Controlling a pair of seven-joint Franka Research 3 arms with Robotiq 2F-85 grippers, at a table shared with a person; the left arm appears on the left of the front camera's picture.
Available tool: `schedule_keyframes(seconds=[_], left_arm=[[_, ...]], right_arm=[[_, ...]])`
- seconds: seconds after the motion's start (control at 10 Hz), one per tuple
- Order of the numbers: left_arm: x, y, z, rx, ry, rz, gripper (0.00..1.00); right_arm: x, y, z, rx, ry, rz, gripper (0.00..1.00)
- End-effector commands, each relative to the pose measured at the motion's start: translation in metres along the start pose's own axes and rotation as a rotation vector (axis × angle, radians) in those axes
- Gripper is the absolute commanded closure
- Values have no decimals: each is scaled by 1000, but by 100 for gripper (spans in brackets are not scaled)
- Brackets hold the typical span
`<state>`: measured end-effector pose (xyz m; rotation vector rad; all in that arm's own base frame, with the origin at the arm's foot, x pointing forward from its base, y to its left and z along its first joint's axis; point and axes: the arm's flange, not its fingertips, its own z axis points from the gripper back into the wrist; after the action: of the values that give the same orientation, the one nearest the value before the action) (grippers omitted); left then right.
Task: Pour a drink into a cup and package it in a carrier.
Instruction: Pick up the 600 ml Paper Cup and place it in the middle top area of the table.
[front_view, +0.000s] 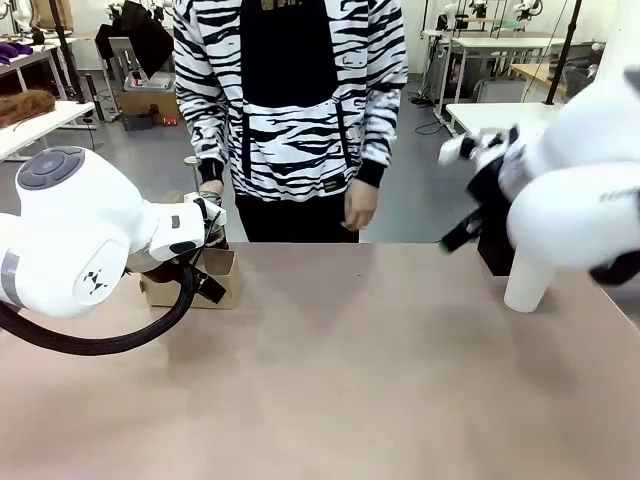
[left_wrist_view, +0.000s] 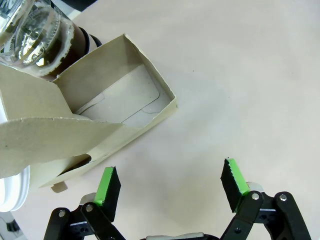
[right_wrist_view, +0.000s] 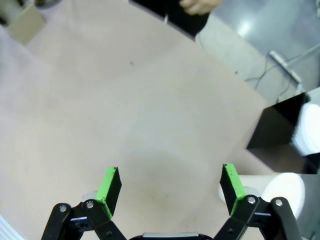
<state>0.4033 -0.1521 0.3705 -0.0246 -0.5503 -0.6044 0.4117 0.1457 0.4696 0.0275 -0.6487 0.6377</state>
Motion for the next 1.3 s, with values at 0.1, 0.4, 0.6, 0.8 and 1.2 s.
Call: schedule_keyframes(seconds=[0.1, 0.4, 0.6, 0.8, 1.2], left_arm=[[0, 0, 0, 0, 0, 0, 0], [0, 0, 0, 0, 0, 0, 0], [0, 0, 0, 0, 0, 0, 0], [0, 0, 0, 0, 0, 0, 0], [0, 0, 0, 0, 0, 0, 0]], right_arm=[[-9, -91, 74, 140, -165, 24, 0], [-70, -186, 82, 326, -377, 32, 0], [-109, -224, 58, 428, -495, 40, 0], [-114, -207, 78, 340, -458, 18, 0], [-114, -207, 78, 340, -458, 18, 0]])
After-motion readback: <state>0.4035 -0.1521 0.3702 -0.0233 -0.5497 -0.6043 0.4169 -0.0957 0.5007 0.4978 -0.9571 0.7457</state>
